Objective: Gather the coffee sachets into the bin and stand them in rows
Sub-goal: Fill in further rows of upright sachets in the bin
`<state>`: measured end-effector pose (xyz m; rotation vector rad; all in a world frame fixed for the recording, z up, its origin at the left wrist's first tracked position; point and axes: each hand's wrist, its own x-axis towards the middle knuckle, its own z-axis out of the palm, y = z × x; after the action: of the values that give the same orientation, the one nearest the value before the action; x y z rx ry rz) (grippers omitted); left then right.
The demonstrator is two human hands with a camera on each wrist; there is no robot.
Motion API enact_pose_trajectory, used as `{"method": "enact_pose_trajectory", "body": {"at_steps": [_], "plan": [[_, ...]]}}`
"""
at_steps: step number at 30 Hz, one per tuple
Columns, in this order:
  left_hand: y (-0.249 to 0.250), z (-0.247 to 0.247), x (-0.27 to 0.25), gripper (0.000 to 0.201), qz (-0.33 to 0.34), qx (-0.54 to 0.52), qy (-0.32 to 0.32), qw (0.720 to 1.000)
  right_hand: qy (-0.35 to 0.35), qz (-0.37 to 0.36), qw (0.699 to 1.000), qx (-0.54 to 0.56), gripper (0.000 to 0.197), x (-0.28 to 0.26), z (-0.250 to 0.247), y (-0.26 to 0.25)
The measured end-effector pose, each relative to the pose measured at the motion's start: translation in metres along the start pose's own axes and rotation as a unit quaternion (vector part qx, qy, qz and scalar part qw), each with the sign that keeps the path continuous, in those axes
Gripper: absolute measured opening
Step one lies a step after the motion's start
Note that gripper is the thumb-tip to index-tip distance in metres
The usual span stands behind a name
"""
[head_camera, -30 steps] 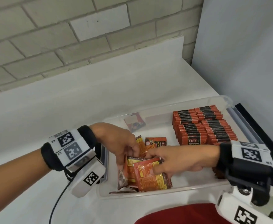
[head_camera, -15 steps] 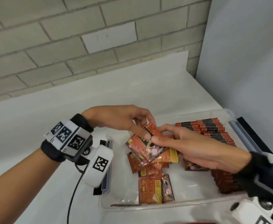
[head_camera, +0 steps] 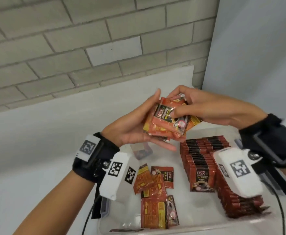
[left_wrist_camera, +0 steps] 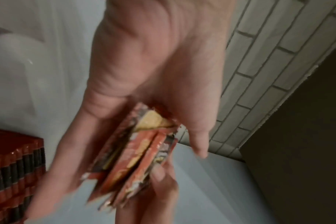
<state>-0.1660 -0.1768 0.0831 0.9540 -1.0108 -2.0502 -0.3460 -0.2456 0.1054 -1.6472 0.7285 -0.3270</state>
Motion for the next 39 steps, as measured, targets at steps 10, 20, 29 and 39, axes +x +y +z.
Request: {"method": "enact_pose_trajectory", "body": {"at_steps": [10,20,29,39], "plan": [[-0.003,-0.004,0.026,0.040,0.206,-0.117,0.155,0.959,0.156,-0.065,0.980,-0.102,0.081,0.027,0.000,0.004],[-0.020,-0.017,0.043,0.033,0.308,-0.104,0.205,0.923,0.263,-0.049,0.964,-0.013,0.058,0.031,-0.001,0.026],[-0.030,-0.029,0.051,0.037,0.339,-0.131,0.227,0.904,0.252,-0.068,0.965,-0.005,0.045,0.034,-0.011,0.037],[-0.030,-0.026,0.055,0.028,0.336,-0.176,0.249,0.891,0.194,0.036,0.960,0.197,0.048,0.039,-0.002,0.034]]}}
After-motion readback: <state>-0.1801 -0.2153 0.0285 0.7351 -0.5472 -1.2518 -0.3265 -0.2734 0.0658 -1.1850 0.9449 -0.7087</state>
